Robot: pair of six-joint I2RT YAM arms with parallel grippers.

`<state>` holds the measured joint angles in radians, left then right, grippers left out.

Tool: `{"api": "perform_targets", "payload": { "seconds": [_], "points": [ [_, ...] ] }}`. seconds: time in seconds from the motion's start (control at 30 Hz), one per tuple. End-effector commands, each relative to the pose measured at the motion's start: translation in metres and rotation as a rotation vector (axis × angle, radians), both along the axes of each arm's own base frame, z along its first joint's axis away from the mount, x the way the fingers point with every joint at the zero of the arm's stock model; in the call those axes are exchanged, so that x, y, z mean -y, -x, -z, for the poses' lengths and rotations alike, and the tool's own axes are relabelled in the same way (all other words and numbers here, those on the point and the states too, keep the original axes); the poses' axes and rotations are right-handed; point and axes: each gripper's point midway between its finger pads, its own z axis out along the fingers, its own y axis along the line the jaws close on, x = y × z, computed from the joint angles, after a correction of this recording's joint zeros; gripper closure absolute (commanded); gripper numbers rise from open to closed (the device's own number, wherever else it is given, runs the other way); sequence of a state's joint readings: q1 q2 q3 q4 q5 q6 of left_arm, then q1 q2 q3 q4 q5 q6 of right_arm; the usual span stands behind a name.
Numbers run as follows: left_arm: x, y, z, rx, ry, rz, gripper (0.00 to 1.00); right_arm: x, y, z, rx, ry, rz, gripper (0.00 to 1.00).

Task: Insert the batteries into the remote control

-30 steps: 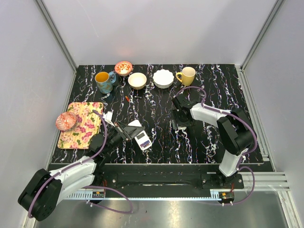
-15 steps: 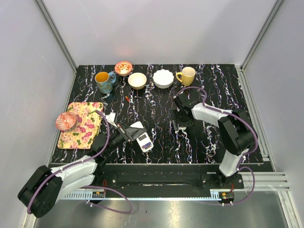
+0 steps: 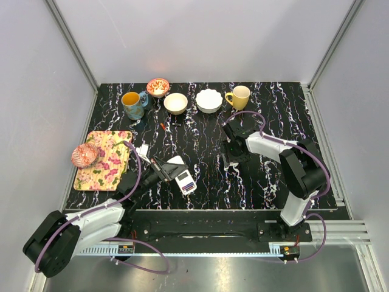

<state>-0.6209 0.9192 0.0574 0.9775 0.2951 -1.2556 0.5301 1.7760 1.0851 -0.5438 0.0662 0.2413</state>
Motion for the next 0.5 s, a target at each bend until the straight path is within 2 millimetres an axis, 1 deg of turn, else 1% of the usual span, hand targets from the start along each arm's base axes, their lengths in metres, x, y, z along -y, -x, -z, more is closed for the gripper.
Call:
{"api": "perform_targets", "payload": {
  "seconds": [0.0,0.2,0.47],
  "points": [
    [0.0005,-0.0032,-0.0313,0.095,0.059,-0.014,1.00,0.0204,0.0240,0.0213,-0.110,0.081,0.023,0.30],
    [-0.0007,-0.0030,-0.0309,0.095,0.064,-0.018,1.00,0.0218,0.0204,0.0209,-0.103,0.096,0.046,0.33],
    [-0.0010,-0.0007,-0.0300,0.097,0.068,-0.011,1.00,0.0208,0.0187,0.0226,-0.109,0.104,0.057,0.35]
  ]
}}
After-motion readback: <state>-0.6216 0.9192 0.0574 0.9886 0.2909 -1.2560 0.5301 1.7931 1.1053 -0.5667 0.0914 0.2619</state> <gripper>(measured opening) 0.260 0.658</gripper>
